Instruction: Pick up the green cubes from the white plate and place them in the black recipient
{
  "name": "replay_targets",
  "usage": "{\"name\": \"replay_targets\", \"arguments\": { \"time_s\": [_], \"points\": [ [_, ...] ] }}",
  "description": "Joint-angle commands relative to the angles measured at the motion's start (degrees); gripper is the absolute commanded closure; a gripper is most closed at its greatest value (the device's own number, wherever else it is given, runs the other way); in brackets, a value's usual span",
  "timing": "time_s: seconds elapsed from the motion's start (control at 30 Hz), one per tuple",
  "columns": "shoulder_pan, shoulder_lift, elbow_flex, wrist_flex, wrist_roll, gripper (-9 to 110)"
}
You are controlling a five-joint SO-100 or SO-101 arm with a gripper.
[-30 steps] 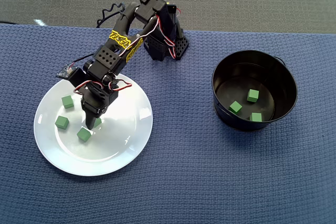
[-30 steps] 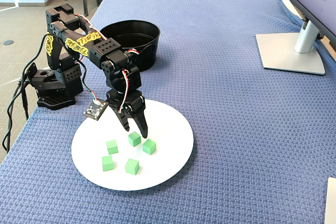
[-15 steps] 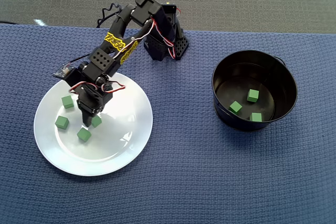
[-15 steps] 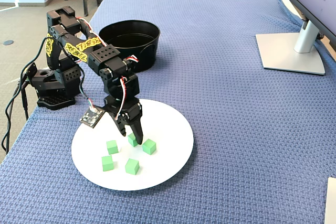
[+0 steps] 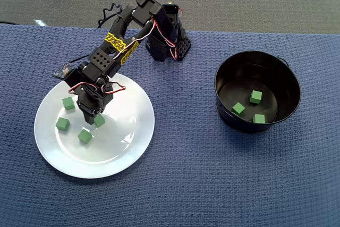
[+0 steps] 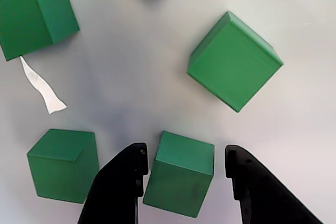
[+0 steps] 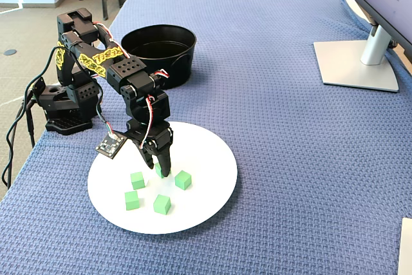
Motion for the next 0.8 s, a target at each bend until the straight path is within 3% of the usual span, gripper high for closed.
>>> {"name": "replay_targets", "arguments": {
  "time_s": [0.0,0.43,0.77],
  "points": [
    [0.79,0.44,-3.78,-2.11,0.18,89],
    [-2.90,-0.09,-3.96,-1.49,2.90,88],
    [-3.34,0.53,-4.31,-0.97,2.99,94]
  ]
}}
